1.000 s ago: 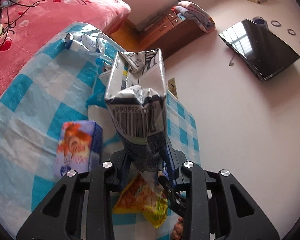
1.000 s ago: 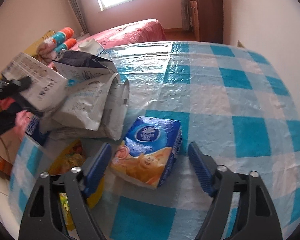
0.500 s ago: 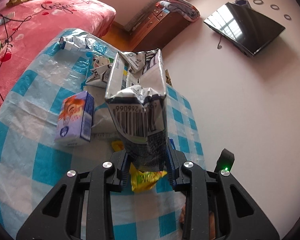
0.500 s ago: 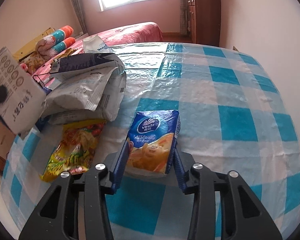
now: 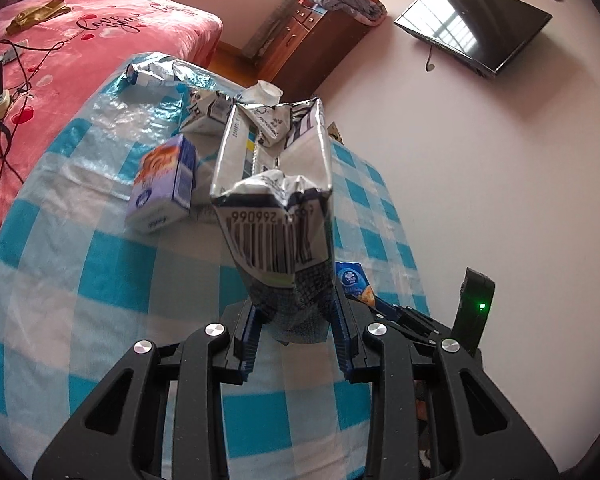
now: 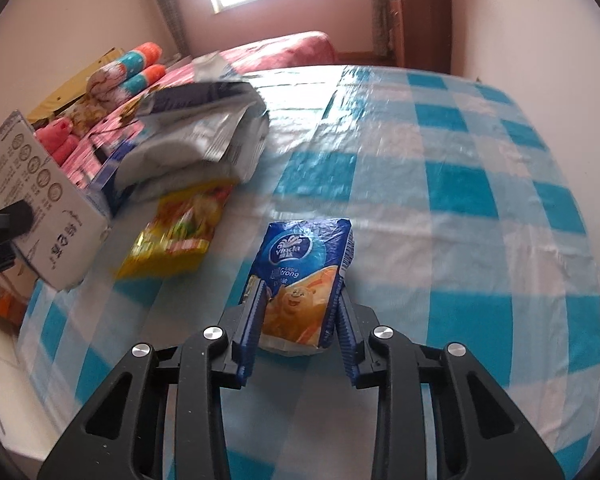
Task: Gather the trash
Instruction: 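Grasp the blue Vinda tissue pack with the right gripper while the left lifts the carton, then carry the carton and tissue pack in both grippers toward the orange bucket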
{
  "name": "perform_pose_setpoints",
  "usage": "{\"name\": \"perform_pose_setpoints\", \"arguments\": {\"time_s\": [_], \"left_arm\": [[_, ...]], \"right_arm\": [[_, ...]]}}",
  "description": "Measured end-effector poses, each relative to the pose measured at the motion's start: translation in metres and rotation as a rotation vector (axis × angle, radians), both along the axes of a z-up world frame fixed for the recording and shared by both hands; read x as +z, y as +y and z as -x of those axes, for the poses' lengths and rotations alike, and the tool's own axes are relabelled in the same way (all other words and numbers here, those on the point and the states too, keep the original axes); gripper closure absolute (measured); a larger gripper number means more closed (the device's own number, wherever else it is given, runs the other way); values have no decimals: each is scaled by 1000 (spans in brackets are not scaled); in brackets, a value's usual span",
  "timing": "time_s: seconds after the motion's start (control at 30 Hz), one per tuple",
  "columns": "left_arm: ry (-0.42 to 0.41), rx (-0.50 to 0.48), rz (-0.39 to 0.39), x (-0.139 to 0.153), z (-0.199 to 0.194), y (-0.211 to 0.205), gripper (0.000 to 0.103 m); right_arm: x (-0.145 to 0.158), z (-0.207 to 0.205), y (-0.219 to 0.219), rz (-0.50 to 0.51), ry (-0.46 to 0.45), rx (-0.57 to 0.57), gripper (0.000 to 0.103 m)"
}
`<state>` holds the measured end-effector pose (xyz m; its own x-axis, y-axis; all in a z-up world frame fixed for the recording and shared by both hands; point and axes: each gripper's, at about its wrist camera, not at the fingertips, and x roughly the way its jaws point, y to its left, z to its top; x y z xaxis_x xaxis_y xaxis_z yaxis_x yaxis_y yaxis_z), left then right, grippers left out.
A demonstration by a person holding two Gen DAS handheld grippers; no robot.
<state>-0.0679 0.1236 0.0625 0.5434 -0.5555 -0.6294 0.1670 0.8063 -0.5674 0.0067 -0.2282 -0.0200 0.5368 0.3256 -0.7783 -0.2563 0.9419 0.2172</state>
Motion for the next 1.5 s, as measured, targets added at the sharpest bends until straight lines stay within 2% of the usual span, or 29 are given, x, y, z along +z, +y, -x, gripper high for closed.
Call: {"name": "perform_pose_setpoints", "arguments": {"time_s": [0.03, 0.13, 0.2, 0.27, 0.47, 0.53, 0.63, 0.73, 1.03, 1.3, 1.5], "left_arm": [[-2, -1, -3, 0, 5, 1, 70], [-6, -2, -8, -1, 15, 2, 70], [-11, -3, -13, -1, 21, 3, 70], [-17, 1, -23, -1, 25, 3, 70], [-45, 19, -81, 2, 42, 9, 70], [-53, 24, -98, 3, 46, 12, 70], [-70, 39, -118, 7, 52, 17, 70], [-91, 48, -141, 11, 57, 21, 70], [-133, 50, -173, 17, 72, 28, 70], [-159, 79, -173, 24, 80, 44, 70], [-184, 115, -177, 33, 90, 63, 70]], "right_arm": [[0, 2, -3, -2, 3, -6, 63], [1, 9, -9, -2, -5, -33, 30], [2, 12, -6, 14, -28, -38, 23], [1, 10, 0, 28, -34, -33, 21], [-6, 5, 17, 133, -48, -41, 20], [-7, 6, 21, 180, -54, -46, 32], [-4, 9, 24, 185, -64, -35, 47], [-3, 12, 27, 202, -72, -24, 51], [11, 26, 18, 140, -100, -38, 55], [43, 38, 26, 114, -157, -34, 56], [67, 44, 47, 70, -178, 18, 56]]}}
